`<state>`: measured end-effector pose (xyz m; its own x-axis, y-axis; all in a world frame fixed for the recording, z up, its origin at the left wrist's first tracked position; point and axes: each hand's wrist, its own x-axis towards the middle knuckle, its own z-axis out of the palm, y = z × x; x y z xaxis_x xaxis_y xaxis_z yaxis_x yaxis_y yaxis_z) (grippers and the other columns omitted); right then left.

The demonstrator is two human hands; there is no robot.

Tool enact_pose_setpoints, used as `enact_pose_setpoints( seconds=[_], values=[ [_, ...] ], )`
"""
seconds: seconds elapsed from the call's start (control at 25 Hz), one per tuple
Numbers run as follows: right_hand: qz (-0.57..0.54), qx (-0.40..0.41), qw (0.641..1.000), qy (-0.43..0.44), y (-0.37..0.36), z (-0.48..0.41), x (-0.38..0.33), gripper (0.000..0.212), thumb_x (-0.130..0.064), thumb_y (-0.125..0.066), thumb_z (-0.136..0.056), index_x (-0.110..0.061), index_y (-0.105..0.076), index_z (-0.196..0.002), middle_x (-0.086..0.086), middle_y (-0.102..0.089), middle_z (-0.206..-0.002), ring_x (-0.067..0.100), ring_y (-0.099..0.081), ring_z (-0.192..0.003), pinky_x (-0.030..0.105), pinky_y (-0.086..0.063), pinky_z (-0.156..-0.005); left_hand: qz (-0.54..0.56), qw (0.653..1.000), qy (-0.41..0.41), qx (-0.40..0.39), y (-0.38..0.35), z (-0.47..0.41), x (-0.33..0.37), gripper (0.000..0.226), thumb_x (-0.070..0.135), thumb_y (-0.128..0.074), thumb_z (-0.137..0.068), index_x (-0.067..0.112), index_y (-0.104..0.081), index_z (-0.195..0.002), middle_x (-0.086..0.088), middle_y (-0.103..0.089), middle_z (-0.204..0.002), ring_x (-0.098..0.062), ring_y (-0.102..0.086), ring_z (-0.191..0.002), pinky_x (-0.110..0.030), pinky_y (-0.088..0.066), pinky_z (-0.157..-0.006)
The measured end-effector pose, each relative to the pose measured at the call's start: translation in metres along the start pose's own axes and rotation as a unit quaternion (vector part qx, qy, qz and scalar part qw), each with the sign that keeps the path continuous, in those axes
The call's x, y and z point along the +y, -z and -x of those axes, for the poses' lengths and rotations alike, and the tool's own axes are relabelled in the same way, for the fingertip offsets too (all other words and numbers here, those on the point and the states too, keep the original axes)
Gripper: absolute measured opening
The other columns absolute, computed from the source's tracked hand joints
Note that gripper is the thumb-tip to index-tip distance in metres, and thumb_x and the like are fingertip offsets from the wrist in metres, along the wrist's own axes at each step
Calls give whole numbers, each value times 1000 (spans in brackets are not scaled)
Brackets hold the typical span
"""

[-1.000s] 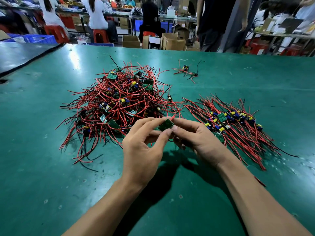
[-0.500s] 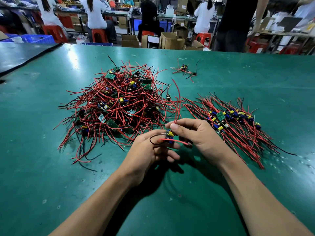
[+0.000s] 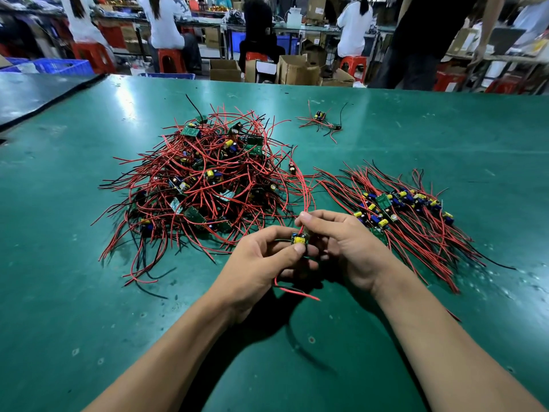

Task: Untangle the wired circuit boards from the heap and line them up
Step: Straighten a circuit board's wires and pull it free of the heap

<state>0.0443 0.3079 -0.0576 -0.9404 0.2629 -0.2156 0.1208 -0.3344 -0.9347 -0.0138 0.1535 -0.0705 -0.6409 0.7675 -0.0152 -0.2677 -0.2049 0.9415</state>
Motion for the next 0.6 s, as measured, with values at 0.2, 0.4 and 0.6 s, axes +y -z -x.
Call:
enact_pose_setpoints(
  seconds=[0.2, 0.4, 0.6],
  values=[
    [-5, 7, 1000, 7, 1, -3, 3, 26, -33, -81, -69, -17, -64, -81, 1, -57, -61, 12, -55, -48, 24, -49, -46, -32, 999, -10, 36, -3, -3, -2, 14, -5, -59, -91, 0, -64, -102, -16, -74, -91, -26, -72, -79, -29, -59, -69],
    [44, 4, 998, 41, 2, -4, 8, 23, -35, -85, -74, -21, -67, -68, -3, -54, -59, 12, -46, -49, 24, -41, -49, -68, 993, -11, 97, -5, -7, -1, 12, 8, -61, -93, 0, -70, -90, -16, -70, -76, -24, -67, -67, -33, -59, -65],
    [95, 1, 993, 75, 2, -7, 11, 25, -42, -84, -72, -20, -72, -77, 3, -60, -71, 21, -50, -64, 39, -44, -64, -106, 987, -20, 115, -6, -5, 4, 15, 5, -60, -93, -2, -70, -85, -13, -68, -66, -22, -66, -57, -30, -56, -58]
  ],
)
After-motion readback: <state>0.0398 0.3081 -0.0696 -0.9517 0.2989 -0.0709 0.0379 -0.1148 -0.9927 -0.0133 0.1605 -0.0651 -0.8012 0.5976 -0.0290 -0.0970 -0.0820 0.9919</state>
